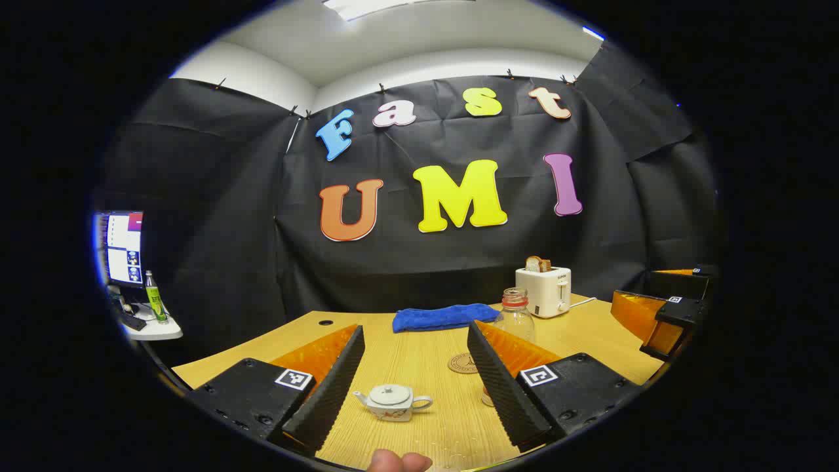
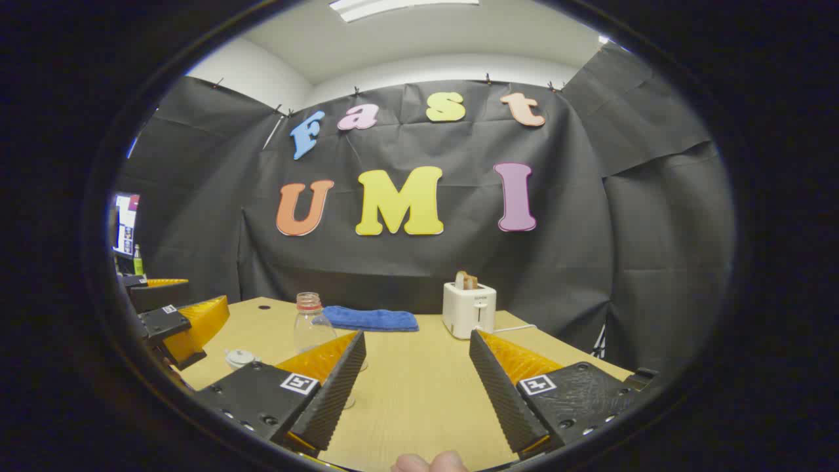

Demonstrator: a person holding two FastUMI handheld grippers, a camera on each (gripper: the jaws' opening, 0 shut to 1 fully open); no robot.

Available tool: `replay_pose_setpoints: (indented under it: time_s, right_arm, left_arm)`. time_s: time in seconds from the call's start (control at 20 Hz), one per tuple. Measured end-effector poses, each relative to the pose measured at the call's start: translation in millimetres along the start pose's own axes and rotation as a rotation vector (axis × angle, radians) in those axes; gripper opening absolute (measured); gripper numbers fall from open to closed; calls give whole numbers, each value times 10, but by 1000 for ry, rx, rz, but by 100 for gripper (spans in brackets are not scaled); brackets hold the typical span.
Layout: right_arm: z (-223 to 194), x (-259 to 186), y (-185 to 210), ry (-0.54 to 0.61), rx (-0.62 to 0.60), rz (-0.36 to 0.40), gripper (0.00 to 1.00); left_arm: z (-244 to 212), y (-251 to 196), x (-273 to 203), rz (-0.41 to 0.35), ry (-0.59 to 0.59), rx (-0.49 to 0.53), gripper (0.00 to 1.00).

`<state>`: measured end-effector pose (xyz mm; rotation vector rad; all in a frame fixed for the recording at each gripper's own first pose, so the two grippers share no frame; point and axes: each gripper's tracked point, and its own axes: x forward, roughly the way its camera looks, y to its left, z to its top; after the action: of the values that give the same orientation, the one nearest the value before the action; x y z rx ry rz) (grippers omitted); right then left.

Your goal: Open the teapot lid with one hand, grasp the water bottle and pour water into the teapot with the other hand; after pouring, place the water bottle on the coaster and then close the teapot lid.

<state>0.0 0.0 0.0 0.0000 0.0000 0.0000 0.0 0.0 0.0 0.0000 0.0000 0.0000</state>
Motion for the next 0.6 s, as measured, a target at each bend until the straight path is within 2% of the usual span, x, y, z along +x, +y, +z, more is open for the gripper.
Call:
replay_pose_setpoints:
  time_s: [0.6]
  right_arm:
    - [3,11,29,2,4,11,97]
  left_arm:
    - [7,-24,-14,-15,7,-36,99]
